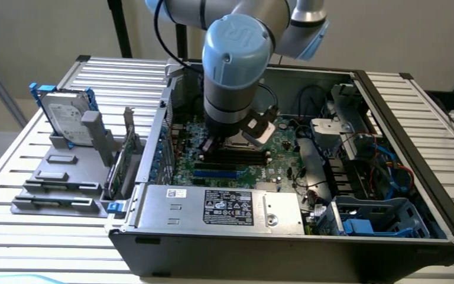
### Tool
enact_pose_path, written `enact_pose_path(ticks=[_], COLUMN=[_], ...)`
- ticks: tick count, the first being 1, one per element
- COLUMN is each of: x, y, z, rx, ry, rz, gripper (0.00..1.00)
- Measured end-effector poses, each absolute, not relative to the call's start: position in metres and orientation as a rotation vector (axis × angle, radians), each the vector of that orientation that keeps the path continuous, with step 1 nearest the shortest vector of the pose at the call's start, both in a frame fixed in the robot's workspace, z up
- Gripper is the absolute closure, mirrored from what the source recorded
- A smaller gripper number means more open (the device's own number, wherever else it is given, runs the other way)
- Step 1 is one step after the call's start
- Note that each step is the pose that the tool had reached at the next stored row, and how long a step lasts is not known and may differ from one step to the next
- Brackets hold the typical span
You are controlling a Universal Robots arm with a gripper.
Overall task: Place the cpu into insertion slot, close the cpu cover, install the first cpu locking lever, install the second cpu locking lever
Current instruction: 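Install the second cpu locking lever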
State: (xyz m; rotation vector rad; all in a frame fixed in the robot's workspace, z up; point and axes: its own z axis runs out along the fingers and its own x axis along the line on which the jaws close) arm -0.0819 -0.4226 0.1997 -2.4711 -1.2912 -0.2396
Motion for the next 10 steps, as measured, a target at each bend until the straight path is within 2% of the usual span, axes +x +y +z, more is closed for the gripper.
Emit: enact_pose_path(ticks=[10], x=[-0.0851], y=[-0.4173], z=[0.1937], rx=[-2.478], ry=[-1.297], rz=[-0.249], gripper=[0.89])
